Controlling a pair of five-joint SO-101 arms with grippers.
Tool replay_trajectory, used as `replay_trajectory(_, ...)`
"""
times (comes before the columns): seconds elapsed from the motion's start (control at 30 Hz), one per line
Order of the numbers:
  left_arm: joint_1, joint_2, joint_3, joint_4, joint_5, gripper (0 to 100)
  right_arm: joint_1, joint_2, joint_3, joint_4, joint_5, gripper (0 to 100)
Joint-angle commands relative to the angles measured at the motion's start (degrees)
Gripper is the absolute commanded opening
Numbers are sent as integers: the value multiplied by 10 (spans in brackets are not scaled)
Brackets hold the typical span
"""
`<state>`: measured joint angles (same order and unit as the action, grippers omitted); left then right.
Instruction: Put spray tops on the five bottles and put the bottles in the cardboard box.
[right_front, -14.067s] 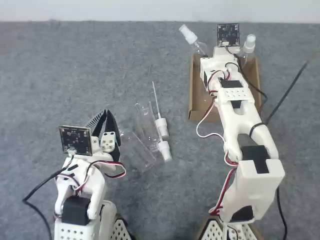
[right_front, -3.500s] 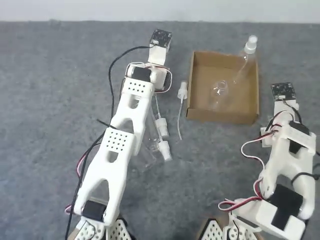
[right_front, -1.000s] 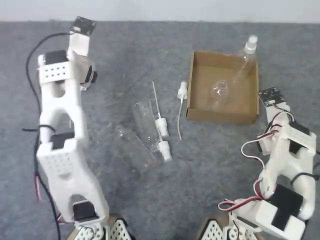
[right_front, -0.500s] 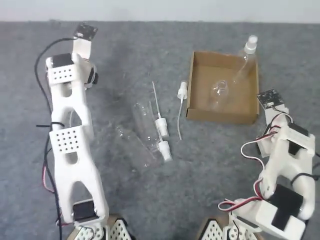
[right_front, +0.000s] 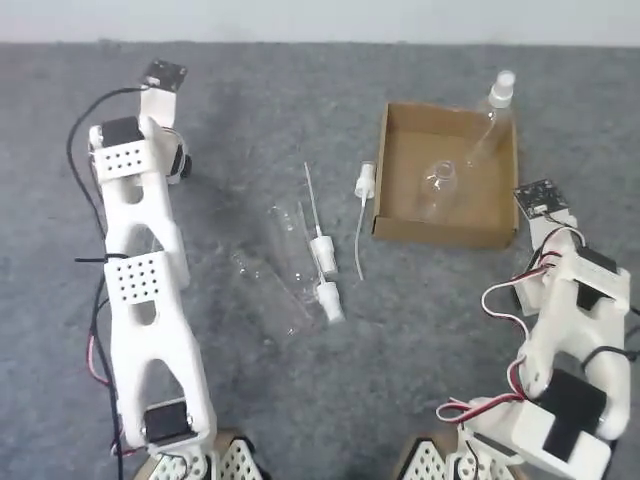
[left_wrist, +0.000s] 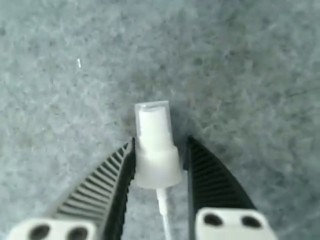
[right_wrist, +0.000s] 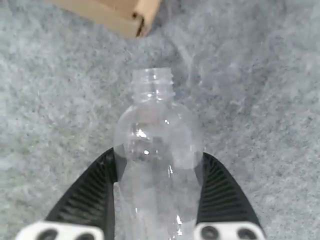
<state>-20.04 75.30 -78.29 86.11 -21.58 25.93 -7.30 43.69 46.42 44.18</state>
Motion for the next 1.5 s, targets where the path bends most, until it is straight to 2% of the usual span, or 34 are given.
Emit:
replay_trajectory(0.0, 9, -18, -29, 36, 4, 96, 13, -19, -2, 3, 11, 60)
replay_trajectory(0.17, 40, -24, -93, 147, 5, 12, 30, -19, -3, 5, 55, 60)
replay_trajectory(0.3, 51, -28, -87, 149, 33, 12, 52, -18, -5, 0, 58, 60)
replay_trajectory(0.5, 66, -44, 51, 149, 34, 12, 56, -18, -18, 4, 55, 61)
replay_trajectory(0.67, 64, -129, 179, 148, 30, 12, 56, -15, -38, 5, 55, 72)
replay_trajectory(0.93, 69, -319, 395, 140, 28, 12, 46, -21, -40, 6, 55, 259)
replay_trajectory(1.07, 69, -417, 495, 116, 28, 12, 35, -21, -57, 21, 55, 286)
replay_trajectory(1.2, 76, -507, 615, 69, 28, 12, 15, -21, -103, 86, 52, 286)
replay_trajectory(1.33, 85, -585, 735, -4, 33, 12, -20, -22, -173, 132, -21, 286)
replay_trajectory(1.47, 98, -656, 844, -82, 55, 12, -87, -35, -252, 191, -94, 286)
